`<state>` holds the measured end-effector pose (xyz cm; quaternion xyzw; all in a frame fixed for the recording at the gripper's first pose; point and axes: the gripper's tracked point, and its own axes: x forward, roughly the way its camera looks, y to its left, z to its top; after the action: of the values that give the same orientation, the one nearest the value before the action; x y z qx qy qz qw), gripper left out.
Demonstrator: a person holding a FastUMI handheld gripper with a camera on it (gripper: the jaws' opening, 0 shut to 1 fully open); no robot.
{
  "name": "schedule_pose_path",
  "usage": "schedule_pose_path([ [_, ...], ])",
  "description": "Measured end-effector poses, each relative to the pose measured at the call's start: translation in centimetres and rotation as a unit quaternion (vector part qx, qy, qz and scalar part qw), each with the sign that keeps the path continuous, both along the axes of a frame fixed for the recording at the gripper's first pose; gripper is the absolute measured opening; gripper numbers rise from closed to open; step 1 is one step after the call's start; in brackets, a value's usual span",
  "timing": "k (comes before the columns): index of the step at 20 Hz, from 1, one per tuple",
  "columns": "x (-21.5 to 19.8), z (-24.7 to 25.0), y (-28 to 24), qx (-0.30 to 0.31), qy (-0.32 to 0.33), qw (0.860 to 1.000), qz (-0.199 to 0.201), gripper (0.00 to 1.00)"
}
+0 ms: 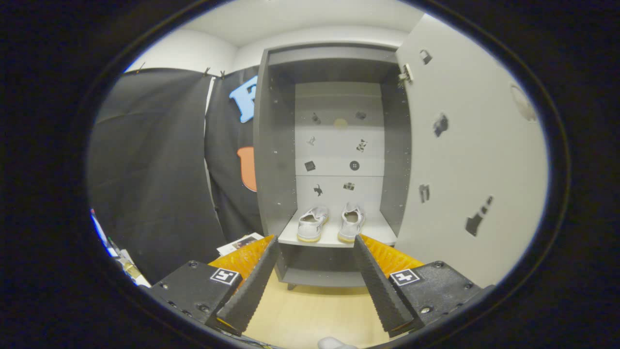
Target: Open the shoe cabinet door, grab the shoes and put them into the shoe cabinet, then close the shoe cabinet door.
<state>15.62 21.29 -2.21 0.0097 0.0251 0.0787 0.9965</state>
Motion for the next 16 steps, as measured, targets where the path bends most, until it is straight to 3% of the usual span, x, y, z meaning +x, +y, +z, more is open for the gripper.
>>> schedule_pose_path([
  [10, -13.1, 0.4, -8.8, 0.009, -0.016, 0.999, -0.05, 0.98],
  [16, -17.4, 0.0, -18.3, 0.022, -0.017, 0.992, -0.125, 0.99],
])
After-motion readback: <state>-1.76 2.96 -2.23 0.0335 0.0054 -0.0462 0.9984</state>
